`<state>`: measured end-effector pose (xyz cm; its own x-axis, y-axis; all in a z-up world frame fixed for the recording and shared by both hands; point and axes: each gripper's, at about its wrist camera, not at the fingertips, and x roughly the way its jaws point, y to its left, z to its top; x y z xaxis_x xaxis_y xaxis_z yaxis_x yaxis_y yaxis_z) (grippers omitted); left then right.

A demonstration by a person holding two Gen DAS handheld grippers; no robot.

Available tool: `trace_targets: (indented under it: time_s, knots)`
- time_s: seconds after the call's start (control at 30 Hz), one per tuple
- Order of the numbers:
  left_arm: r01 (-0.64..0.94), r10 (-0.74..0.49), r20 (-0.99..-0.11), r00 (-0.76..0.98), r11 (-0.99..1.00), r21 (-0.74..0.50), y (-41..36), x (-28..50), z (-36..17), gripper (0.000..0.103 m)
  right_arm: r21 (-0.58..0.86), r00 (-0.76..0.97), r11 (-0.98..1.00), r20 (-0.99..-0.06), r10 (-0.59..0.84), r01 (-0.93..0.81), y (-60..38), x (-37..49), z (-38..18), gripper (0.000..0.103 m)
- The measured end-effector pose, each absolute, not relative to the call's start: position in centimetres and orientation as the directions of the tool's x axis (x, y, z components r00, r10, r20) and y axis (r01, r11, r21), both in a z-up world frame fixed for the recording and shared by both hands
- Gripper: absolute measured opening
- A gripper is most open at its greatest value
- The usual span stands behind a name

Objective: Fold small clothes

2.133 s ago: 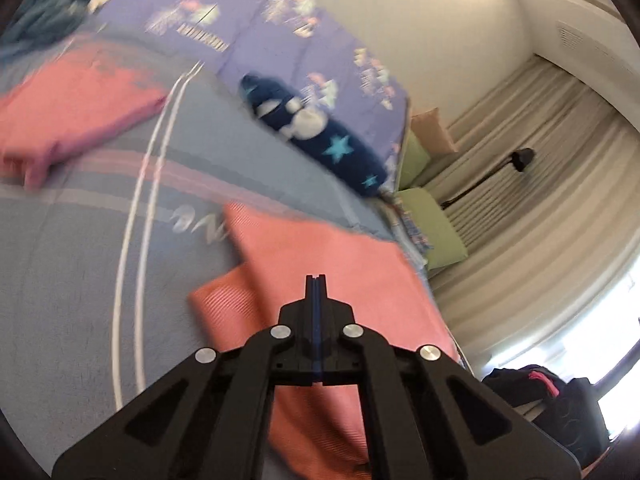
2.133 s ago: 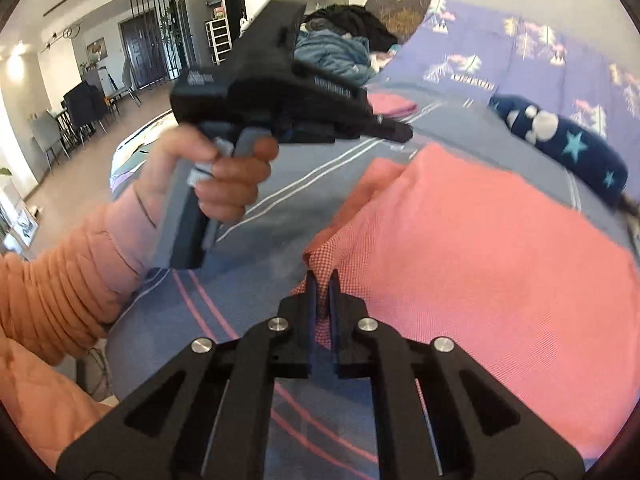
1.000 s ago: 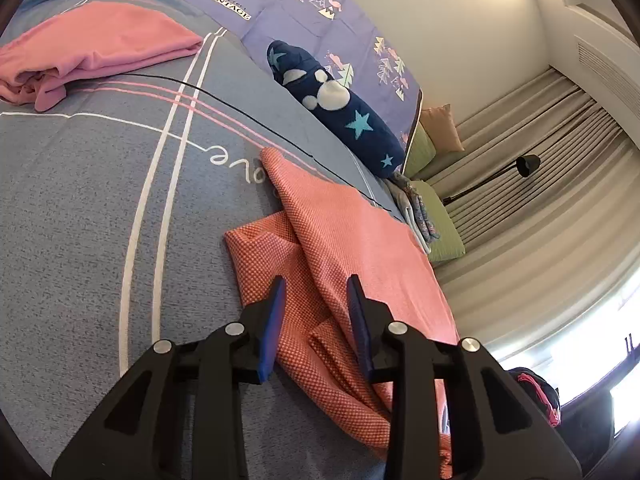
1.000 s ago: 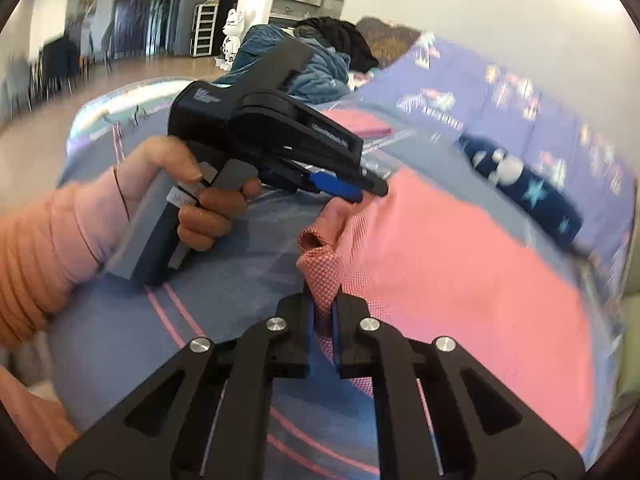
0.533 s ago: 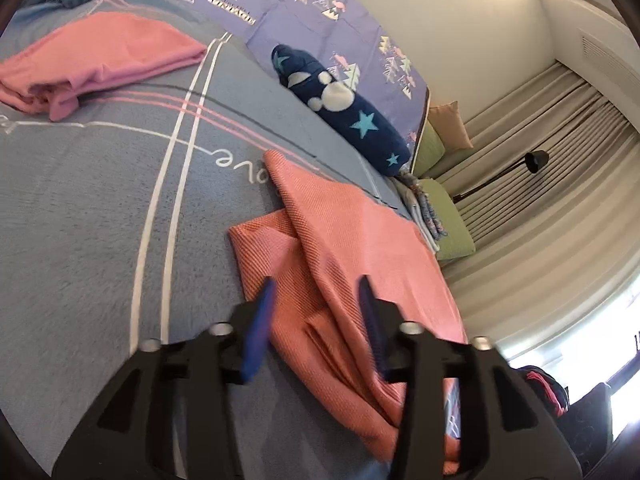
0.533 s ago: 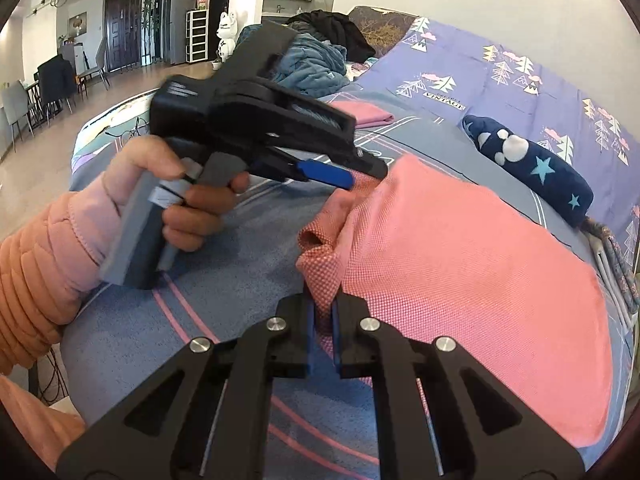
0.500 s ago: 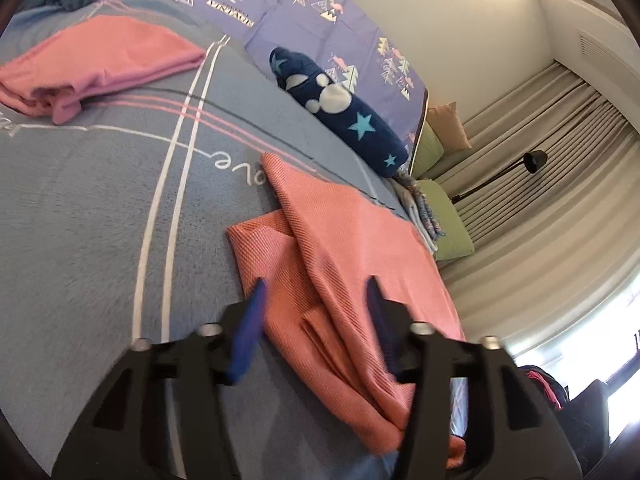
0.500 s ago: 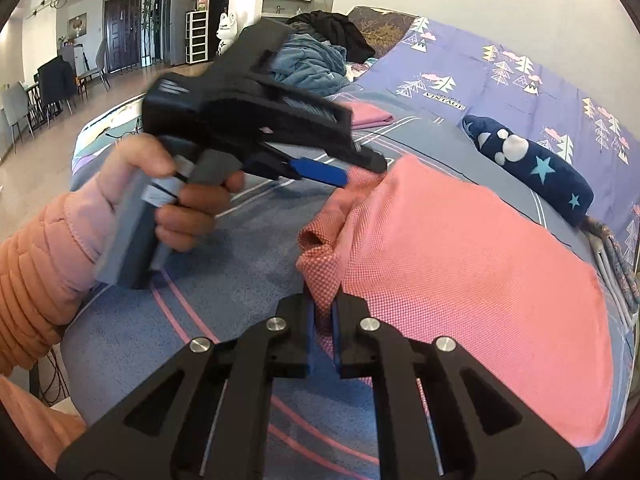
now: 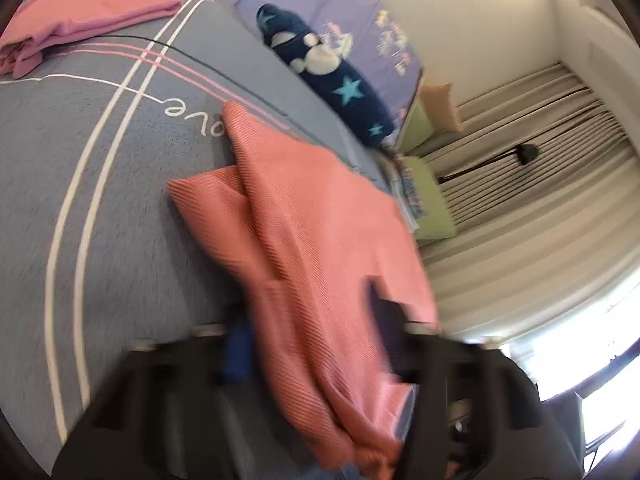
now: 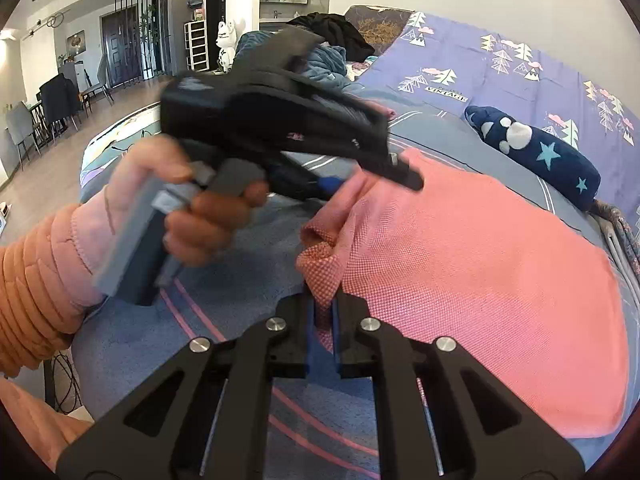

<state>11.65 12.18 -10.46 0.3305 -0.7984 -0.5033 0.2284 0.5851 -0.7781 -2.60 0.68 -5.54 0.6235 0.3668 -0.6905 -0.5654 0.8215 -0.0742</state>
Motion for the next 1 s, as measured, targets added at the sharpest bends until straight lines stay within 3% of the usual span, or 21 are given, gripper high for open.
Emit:
trace_targets:
  time_s: [0.03, 0.37, 0.4, 0.47, 0.57, 0.63, 0.7, 0.77, 0.8, 1.0]
  knots:
    - [0.221, -0.793, -0.515, 0.325, 0.593, -0.774, 11.9, 12.1, -10.8, 0.013, -0.087, 0.628, 0.819, -0.689, 0.362, -0.567, 0.8, -2.7, -5.6, 0.007]
    - [0.179, -0.803, -0.484, 0.349, 0.564, -0.807, 13.0, 12.4, -11.1, 0.012, -0.145, 0.652, 0.81, -0.68, 0.335, -0.568, 1.3, -3.3, -5.7, 0.007]
    - [0.163, -0.797, -0.485, 0.359, 0.566, -0.808, 13.3, 12.4, -11.1, 0.014, -0.14, 0.651, 0.812, -0.679, 0.338, -0.567, 1.2, -3.4, -5.7, 0.007]
    - [0.12, -0.766, -0.495, 0.41, 0.583, -0.804, 14.0, 12.2, -11.1, 0.044, -0.132, 0.651, 0.815, -0.678, 0.341, -0.565, 0.9, -3.4, -5.8, 0.007]
    - [0.138, -0.778, -0.477, 0.408, 0.569, -0.81, 13.7, 12.1, -10.5, 0.058, -0.126, 0.646, 0.813, -0.68, 0.346, -0.568, 0.8, -3.5, -6.1, 0.007]
    - [0.141, -0.764, -0.509, 0.396, 0.598, -0.789, 12.8, 12.3, -10.3, 0.058, -0.129, 0.651, 0.812, -0.675, 0.348, -0.568, 0.8, -3.5, -6.1, 0.007]
    - [0.149, -0.739, -0.546, 0.396, 0.638, -0.756, 11.9, 12.7, -10.2, 0.054, -0.122, 0.658, 0.816, -0.664, 0.355, -0.564, 0.6, -3.5, -5.9, 0.007]
    - [0.151, -0.7, -0.588, 0.405, 0.686, -0.712, 11.5, 13.1, -10.2, 0.018, -0.109, 0.661, 0.82, -0.656, 0.365, -0.562, 0.3, -3.4, -5.6, 0.007]
    - [0.142, -0.685, -0.604, 0.408, 0.701, -0.699, 11.6, 13.3, -10.5, 0.013, -0.094, 0.658, 0.821, -0.651, 0.377, -0.564, 0.1, -3.4, -5.5, 0.007]
    - [0.144, -0.687, -0.569, 0.453, 0.686, -0.713, 12.0, 12.9, -8.5, 0.011, -0.021, 0.667, 0.835, -0.613, 0.424, -0.551, -1.4, -3.5, -4.5, 0.006]
